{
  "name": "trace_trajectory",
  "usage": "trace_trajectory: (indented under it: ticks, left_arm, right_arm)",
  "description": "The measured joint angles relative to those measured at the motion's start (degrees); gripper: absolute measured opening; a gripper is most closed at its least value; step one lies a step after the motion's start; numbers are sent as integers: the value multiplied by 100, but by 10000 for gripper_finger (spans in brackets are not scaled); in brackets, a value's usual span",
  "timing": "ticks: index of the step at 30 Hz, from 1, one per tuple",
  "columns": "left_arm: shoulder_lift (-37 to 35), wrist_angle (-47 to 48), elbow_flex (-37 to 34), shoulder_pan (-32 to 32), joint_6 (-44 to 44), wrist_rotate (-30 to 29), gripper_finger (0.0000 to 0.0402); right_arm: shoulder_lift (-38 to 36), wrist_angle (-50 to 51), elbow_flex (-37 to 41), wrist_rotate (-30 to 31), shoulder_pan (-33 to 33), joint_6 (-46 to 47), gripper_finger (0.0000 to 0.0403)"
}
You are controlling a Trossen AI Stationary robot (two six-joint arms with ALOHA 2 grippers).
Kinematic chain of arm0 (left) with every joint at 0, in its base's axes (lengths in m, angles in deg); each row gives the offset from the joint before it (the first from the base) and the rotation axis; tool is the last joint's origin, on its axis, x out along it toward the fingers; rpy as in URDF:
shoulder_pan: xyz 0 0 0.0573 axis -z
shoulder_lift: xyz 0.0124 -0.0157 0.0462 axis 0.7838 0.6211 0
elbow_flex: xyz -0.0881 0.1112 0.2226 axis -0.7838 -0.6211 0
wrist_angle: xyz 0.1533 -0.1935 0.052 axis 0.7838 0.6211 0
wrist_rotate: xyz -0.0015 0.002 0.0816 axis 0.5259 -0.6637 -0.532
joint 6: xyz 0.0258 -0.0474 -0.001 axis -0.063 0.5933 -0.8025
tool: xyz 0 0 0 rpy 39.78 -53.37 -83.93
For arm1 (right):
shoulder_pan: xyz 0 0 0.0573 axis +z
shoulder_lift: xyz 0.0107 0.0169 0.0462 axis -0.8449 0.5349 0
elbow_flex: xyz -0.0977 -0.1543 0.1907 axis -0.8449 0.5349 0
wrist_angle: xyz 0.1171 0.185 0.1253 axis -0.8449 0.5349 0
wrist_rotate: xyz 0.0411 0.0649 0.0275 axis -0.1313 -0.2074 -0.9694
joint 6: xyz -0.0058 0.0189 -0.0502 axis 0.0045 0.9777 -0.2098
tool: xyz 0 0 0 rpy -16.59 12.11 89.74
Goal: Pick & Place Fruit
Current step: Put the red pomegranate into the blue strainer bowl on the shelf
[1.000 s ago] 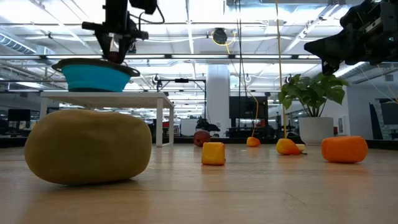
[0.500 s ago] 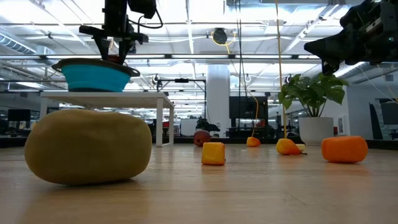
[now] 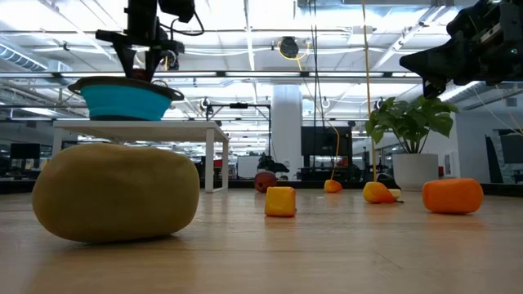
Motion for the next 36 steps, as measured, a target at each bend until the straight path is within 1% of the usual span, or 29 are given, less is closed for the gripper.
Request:
trace_trajectory:
  ticks: [5,9,17,23,27,31,36]
  left_arm:
    - [-277,-1,3,-53,-57,335,195]
    - [-471,-26,-61,105,-28,394,195]
    - [-1074,2,-1294,331,649,483,195]
    - [-1509,-174,-1746,465,1027,372,195]
    - [-1588,-281,-1891,500,1197,170,195]
    - [-1588,-603,-1932,498,1031,134,195]
    - [-1529,-681,-1932,496,906,117,195]
  right_arm:
    - [0,-1,0,0,0,0,0]
    - [2,-1,0,0,-1,0,0]
    - [2,-1,0,0,-2,0,0]
    - [2,0,0,0,-1,0,0]
    - [2,-1,0,0,0,0,0]
    - [2,-1,0,0,0,0,0]
    - [2,-1,0,0,-1,0,0]
